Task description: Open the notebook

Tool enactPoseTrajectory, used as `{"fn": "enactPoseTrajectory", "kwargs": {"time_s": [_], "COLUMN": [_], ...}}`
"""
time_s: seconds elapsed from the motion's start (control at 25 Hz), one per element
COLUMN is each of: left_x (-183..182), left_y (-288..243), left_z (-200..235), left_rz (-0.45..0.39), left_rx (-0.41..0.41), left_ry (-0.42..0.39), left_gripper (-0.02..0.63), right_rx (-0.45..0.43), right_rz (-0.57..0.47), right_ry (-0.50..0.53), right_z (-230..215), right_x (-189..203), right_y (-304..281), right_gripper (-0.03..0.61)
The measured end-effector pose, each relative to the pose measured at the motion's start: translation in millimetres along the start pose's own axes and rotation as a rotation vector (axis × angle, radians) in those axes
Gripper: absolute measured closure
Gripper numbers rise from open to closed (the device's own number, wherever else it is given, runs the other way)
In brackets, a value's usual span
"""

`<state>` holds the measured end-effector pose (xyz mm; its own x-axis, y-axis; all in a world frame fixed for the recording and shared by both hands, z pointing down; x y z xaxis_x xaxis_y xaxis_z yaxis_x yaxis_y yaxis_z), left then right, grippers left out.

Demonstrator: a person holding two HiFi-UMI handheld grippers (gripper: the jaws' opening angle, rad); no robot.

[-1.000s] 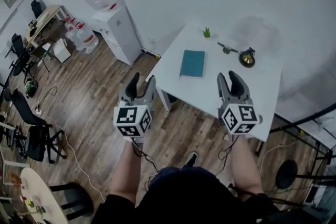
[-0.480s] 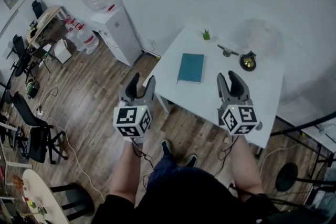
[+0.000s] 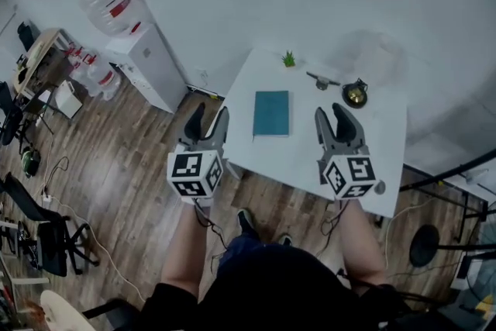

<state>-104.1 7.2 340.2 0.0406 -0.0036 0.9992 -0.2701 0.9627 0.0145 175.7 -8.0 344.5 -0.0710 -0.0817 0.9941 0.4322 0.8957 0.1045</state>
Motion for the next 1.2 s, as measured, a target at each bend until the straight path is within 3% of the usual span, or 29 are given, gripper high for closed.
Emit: {"fn": "enactPoseTrajectory", "kwargs": {"time_s": [0.52, 0.84, 1.2], "left_x": [33.6, 66.7, 75.9], "left_y": [-98.4, -141.2, -185.8], "left_z": [83.4, 79.8, 70.6], "left_rz": [0.058, 0.124, 0.174], "left_rx": [0.137, 0.201, 0.154], "left_ry": [0.081, 0.11, 0.039], "left_gripper": [0.402, 0.402, 0.402], "right_rx": [0.135, 0.189, 0.142], "right_rz": [0.08, 0.151, 0.17], "right_ry": [0.02, -0.036, -0.145], "right_z": [14.5, -4.7, -49.4], "right_x": [27.3, 53.3, 92.1], "right_y": [-88.1, -106.5, -141.0], "right_gripper": [0.411, 0.414, 0.416]}}
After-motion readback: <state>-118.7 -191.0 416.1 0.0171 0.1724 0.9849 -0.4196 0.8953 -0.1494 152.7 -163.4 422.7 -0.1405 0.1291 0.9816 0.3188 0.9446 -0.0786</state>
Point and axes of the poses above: the fingertips, and each gripper's own axes: y backward along the fingers, z to its left, x out of its underside, the point moved 3 cm from there along y, backward along the fingers, and after that the axes turned 4 degrees about -z, right-handed, at the moved point
